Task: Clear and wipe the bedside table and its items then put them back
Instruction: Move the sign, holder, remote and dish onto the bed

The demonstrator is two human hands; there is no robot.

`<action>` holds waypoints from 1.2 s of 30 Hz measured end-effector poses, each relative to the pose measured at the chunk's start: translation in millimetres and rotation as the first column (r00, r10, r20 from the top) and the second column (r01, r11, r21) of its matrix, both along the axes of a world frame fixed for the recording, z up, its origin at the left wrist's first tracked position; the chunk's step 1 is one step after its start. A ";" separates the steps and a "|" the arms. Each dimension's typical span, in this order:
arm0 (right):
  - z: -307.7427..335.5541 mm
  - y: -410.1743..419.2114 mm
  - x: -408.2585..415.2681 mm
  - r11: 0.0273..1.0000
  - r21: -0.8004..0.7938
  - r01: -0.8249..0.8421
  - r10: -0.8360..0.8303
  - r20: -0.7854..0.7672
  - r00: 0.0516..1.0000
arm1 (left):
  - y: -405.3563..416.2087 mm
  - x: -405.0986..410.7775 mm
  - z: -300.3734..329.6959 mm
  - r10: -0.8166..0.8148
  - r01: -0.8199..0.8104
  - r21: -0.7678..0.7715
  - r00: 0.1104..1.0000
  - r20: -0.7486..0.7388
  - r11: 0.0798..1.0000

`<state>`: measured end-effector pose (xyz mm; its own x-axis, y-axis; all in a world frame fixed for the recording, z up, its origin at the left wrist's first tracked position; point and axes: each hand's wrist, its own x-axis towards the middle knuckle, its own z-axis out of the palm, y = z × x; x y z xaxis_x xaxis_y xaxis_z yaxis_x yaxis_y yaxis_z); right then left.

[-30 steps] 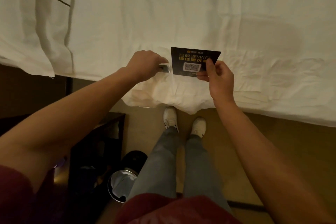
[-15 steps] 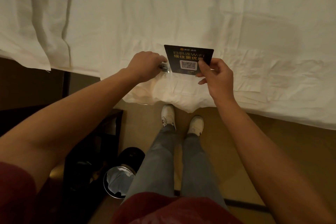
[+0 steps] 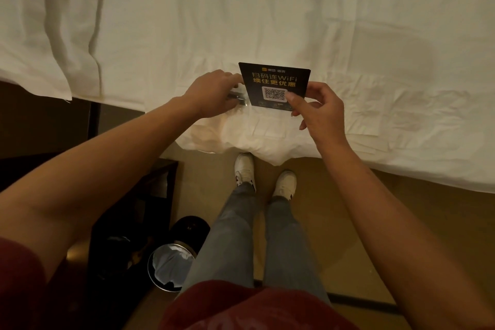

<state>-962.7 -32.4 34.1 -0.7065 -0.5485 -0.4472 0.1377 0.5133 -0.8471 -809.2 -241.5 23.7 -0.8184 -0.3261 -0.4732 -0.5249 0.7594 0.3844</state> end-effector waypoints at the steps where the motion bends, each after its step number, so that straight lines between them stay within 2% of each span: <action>1: 1.2 0.5 0.1 1.000 0.001 -0.001 0.001 -0.007 1.000 | 0.7 0.2 1.1 0.004 -0.004 0.002 1.000 -0.002 1.000; 5: 9.0 4.8 0.7 0.999 0.039 0.013 -0.009 -0.083 0.997 | 2.8 1.6 9.2 0.004 -0.004 -0.001 1.000 -0.017 1.000; 10: 19.7 19.2 0.9 0.998 0.061 0.032 -0.022 -0.169 0.985 | 9.4 9.9 18.8 0.008 -0.014 -0.051 0.994 -0.105 0.999; 15: 35.0 24.6 5.0 0.999 -0.044 -0.003 -0.009 -0.265 0.964 | 32.1 26.6 27.1 0.165 -0.187 -0.094 0.965 -0.206 0.978; 18: 48.3 22.2 6.1 0.989 -0.102 -0.111 0.067 -0.360 0.930 | 53.6 41.7 33.9 0.268 -0.306 -0.098 0.921 -0.282 0.947; 21: 65.2 18.5 10.0 0.963 -0.108 -0.248 0.162 -0.502 0.850 | 78.5 60.7 38.2 0.360 -0.435 -0.104 0.838 -0.409 0.894; 24: 82.5 13.3 21.3 0.918 -0.093 -0.386 0.256 -0.605 0.754 | 99.2 80.2 38.7 0.425 -0.541 -0.124 0.764 -0.485 0.832; 27: 90.3 2.6 46.1 0.851 -0.082 -0.518 0.345 -0.656 0.671 | 111.6 106.1 39.9 0.474 -0.619 -0.169 0.724 -0.501 0.767; 32: 80.5 -26.2 117.7 0.725 -0.046 -0.687 0.521 -0.617 0.590 | 115.9 184.7 41.8 0.525 -0.694 -0.289 0.700 -0.484 0.659; 36: 66.2 -54.2 190.3 0.597 -0.033 -0.802 0.632 -0.597 0.495 | 114.6 272.3 40.3 0.630 -0.785 -0.303 0.615 -0.474 0.540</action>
<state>-772.4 -86.6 100.3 -0.0594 -0.9949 0.0810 -0.6271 -0.0259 -0.7785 -536.9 -126.8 64.0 -0.2783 -0.9557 0.0954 -0.8945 0.2941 0.3367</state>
